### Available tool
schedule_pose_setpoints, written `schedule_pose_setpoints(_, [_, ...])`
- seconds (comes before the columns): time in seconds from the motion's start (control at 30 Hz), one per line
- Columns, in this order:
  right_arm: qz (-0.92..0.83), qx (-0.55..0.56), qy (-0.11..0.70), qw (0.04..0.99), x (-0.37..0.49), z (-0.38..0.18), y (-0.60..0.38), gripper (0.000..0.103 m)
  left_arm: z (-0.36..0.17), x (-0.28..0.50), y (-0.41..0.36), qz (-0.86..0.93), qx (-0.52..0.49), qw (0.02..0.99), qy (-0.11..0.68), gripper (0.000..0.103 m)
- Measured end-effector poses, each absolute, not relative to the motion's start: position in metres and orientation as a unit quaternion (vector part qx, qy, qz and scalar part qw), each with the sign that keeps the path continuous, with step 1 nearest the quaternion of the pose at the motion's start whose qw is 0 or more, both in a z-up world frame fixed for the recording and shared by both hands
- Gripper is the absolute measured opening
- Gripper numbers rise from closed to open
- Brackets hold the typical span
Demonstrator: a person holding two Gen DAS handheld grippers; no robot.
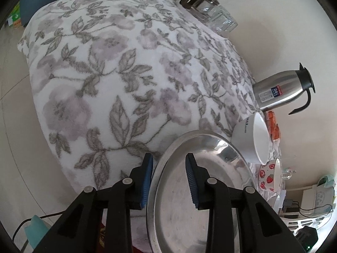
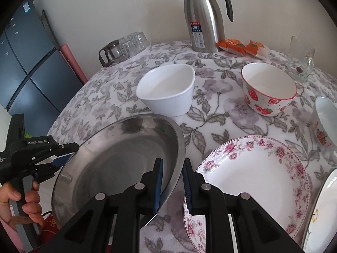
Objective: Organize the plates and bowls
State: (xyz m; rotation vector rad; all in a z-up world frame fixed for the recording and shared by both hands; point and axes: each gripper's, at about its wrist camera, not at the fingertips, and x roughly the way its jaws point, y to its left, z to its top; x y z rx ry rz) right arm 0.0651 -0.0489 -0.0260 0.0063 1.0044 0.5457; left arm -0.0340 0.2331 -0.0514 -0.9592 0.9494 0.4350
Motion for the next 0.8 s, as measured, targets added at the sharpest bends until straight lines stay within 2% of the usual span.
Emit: schedule_pose_setpoints(0.8, [0.266, -0.030, 0.440, 0.857, 0.048, 0.000, -0.063, 0.020, -0.024, -0.038, 0.218, 0.179, -0.429, 0.794, 0.392, 0.033])
